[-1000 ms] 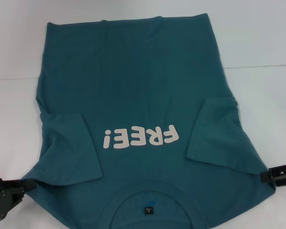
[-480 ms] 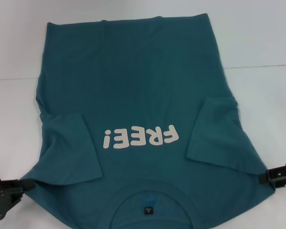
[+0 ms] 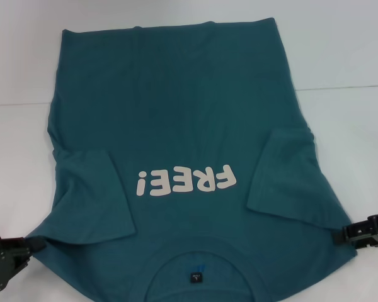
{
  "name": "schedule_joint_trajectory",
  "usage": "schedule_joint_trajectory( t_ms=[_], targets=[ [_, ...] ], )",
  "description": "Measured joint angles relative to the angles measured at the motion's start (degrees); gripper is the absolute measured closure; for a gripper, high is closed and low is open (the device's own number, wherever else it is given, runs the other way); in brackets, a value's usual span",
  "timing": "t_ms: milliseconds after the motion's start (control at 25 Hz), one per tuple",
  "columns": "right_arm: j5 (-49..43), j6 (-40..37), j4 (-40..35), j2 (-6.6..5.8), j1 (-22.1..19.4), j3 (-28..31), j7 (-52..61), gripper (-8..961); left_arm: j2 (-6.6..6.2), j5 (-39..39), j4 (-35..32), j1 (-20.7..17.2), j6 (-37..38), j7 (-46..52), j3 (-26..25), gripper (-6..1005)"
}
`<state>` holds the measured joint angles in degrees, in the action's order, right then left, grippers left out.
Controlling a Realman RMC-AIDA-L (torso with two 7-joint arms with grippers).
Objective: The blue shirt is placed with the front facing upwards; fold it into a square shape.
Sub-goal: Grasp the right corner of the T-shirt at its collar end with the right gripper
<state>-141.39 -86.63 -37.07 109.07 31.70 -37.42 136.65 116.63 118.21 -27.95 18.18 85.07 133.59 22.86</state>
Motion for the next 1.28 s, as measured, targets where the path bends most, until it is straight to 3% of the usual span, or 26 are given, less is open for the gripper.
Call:
schedule_joint_trajectory(
  t_ms=[520,880,1280],
  targets=[
    [0.8,0.6,0.3,0.67,0.7,-0.3,-0.5,253,0.17,0.0,0.0,0.0,0.3,0.0,0.0,975],
    [-0.1,0.3,0.4,-0.35,0.0,0.1,0.2,253,0.32,0.0,0.0,-0.2,0.5,-0.1,0.0,976],
    [-0.2,1.7,0.0,0.53,0.7,-0.3,0.1,252,0.46,0.0,0.0,-0.2,0.6,-0.1,0.0,975]
  ],
)
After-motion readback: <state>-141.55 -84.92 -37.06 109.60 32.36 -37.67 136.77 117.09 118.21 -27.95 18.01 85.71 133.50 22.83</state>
